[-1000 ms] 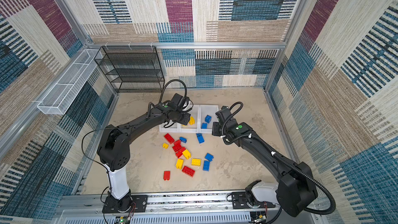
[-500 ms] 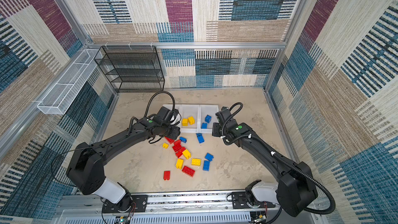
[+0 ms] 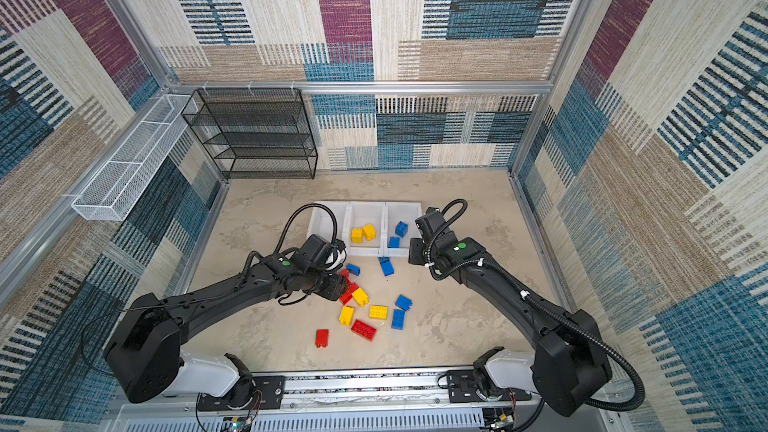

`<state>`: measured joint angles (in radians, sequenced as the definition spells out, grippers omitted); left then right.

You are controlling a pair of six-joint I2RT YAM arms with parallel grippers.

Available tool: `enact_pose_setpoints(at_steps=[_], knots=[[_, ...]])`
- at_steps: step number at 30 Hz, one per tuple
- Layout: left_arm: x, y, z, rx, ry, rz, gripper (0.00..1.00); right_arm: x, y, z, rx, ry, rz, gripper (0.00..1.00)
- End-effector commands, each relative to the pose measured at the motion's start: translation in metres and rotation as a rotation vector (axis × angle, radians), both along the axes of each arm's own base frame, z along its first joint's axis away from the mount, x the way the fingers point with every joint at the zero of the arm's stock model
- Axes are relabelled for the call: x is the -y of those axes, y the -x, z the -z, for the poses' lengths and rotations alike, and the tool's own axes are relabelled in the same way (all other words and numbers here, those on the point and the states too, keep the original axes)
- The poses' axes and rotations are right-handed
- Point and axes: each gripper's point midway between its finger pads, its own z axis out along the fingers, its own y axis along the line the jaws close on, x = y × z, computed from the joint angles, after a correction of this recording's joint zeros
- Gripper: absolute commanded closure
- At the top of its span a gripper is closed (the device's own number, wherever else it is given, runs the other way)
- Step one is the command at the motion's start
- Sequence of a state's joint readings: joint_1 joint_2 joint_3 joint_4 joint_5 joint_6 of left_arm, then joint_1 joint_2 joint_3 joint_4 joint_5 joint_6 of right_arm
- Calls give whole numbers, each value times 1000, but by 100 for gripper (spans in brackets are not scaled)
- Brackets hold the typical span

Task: Sort the legos into containers by color
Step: 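Return the left gripper to the pile and grasp a red brick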

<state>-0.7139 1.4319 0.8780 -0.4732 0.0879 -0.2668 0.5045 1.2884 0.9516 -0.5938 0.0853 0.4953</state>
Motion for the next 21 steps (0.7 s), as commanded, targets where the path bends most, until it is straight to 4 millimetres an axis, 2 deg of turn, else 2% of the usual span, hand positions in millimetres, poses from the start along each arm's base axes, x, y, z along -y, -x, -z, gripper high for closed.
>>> enact_pose_setpoints(at_steps=[1, 12, 21], knots=[[9, 3, 4, -12, 40, -18, 45, -5, -5, -5, 21, -21, -7, 44], [10, 6, 24, -40, 10, 0, 47, -3, -2, -4, 20, -30, 10, 44], [15, 6, 33, -53, 15, 7, 54, -3, -2, -2, 18, -25, 9, 44]])
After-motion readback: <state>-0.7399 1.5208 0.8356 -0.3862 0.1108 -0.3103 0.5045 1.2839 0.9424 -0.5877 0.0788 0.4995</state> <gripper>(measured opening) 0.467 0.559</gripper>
